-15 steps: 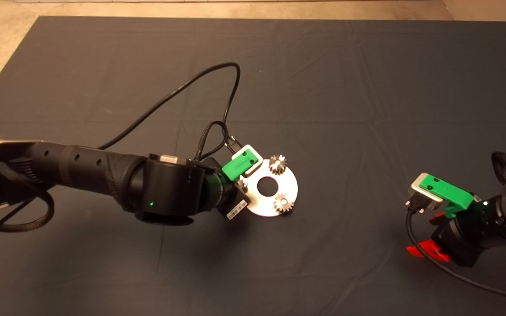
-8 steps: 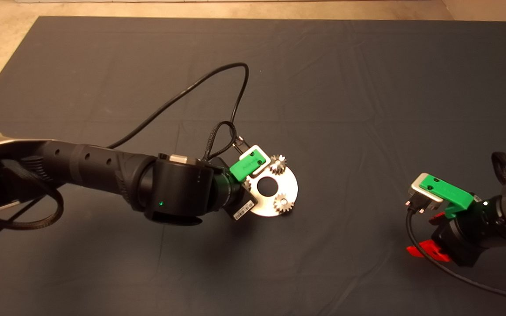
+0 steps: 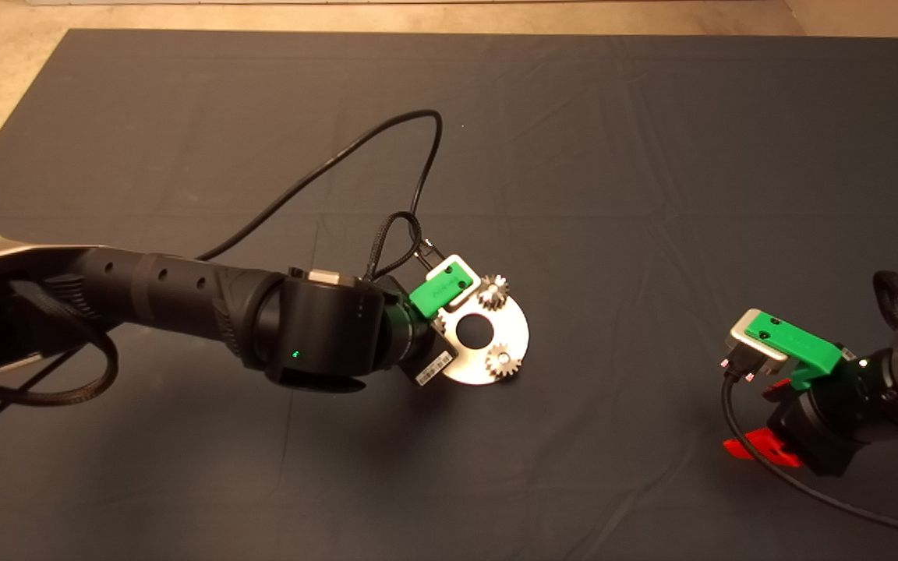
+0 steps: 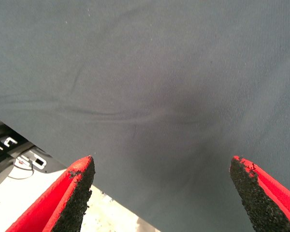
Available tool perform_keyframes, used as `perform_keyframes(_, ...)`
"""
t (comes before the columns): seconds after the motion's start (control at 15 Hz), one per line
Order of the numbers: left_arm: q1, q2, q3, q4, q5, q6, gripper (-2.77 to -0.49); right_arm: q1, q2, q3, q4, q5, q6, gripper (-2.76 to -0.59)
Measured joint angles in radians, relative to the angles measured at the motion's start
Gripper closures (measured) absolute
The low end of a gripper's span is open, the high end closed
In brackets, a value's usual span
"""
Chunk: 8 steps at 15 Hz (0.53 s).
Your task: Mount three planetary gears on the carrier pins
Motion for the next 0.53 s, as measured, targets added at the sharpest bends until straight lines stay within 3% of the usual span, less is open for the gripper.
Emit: perform_keyframes(0.53,0.0,0.004,-0.019,0.003,-0.001,0.012,-0.78,0.0,0.0,0.0,0.0,0.0,0.0,-2.06)
